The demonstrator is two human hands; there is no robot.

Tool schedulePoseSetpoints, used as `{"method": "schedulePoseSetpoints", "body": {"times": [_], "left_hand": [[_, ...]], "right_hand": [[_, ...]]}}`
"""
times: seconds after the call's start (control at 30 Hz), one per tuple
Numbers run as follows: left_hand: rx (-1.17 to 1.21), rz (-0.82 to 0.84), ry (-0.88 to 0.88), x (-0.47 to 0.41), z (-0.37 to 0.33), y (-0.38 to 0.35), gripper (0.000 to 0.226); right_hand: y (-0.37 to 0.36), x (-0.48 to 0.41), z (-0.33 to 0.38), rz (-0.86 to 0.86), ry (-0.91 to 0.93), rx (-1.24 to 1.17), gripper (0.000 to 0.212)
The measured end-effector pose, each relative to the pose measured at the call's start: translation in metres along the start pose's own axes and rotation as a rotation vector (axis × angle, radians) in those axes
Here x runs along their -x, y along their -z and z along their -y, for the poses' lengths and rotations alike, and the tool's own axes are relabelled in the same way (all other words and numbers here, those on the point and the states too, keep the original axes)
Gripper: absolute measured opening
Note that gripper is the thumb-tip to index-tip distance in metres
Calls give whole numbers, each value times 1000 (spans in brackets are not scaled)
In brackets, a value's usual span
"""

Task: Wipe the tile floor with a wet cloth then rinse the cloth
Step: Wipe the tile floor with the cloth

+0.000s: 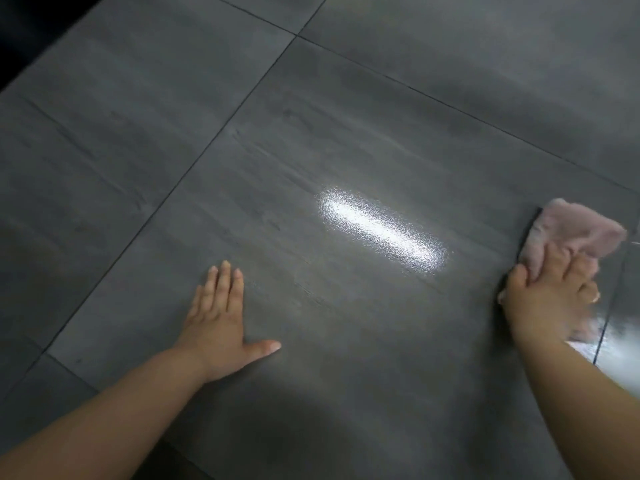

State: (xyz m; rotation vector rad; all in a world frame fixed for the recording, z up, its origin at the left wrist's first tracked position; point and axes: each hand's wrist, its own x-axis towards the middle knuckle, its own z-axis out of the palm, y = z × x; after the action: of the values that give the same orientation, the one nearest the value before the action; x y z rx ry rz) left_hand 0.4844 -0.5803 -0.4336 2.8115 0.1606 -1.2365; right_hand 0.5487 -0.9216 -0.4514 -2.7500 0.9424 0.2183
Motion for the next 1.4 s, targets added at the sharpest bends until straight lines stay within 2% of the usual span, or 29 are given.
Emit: {"method": "schedulePoseSetpoints", "body": {"times": [0.07, 0.1, 0.13, 0.17, 0.23, 0.27, 0.37, 0.43, 0.5, 0.6, 0.67, 0.7, 0.73, 0.77, 0.8, 0.87, 0.93, 1.07, 1.13, 1.23, 1.27, 1.33, 1.4], "left_hand": [[-19, -2, 3, -1, -4, -1, 119], [-21, -8, 8, -1, -6, -1, 120], [-18, -13, 16, -1, -7, 0, 120], [-13, -20, 24, -1, -8, 0, 121], [5, -38, 39, 1, -10, 0, 122], [21, -52, 45, 2, -12, 0, 122], [74, -98, 46, 5, -15, 1, 122], [100, -111, 41, 6, -15, 1, 121], [120, -114, 31, 6, -15, 0, 120], [144, -127, 33, 6, -16, -2, 120], [164, -143, 37, 4, -16, -4, 121], [174, -149, 41, 4, -16, -5, 122], [186, -156, 43, 4, -17, -6, 123], [200, -169, 49, 4, -19, -7, 124], [213, -186, 60, 3, -21, -7, 124], [236, -223, 89, 2, -27, -8, 124], [258, -245, 106, 0, -32, -10, 124], [290, -284, 97, -3, -30, -12, 125], [290, -289, 81, -4, -28, -12, 125], [291, -291, 73, -5, -29, -12, 126], [294, -296, 74, -6, -29, -12, 127], [298, -289, 75, -7, -28, -12, 128], [295, -279, 74, -8, -28, -13, 128]], "right_hand": [[-10, 20, 21, 51, -188, 12, 61], [-20, 37, 37, 106, -204, 5, 62], [-30, 59, 56, 160, -132, 1, 63], [-43, 83, 69, 187, 34, 14, 62], [-65, 129, 84, 96, 494, 66, 59], [-71, 144, 84, 113, 678, 85, 59], [-70, 148, 44, 225, 1012, 14, 53], [-58, 120, -5, 215, 1086, 23, 52], [-37, 81, -59, 135, 893, 87, 55], [3, 35, -110, 36, 288, 74, 72], [8, 33, -106, 19, -131, 9, 69], [5, 41, -93, 24, -263, 8, 63], [-2, 55, -76, 41, -320, 8, 60], [-11, 71, -59, 58, -277, -20, 61], [-24, 89, -42, 77, -131, -29, 65], [-47, 126, -12, 49, 337, 51, 68], [-58, 144, 6, 92, 680, 108, 58], [-48, 103, -7, 136, 1008, 41, 54], [-35, 55, -38, 89, 927, 130, 59], [5, -11, -77, -29, 475, 97, 74], [16, -21, -77, -14, 282, 60, 75], [16, -25, -61, 18, 3, 24, 62], [6, -14, -20, 52, -84, 79, 63]]}}
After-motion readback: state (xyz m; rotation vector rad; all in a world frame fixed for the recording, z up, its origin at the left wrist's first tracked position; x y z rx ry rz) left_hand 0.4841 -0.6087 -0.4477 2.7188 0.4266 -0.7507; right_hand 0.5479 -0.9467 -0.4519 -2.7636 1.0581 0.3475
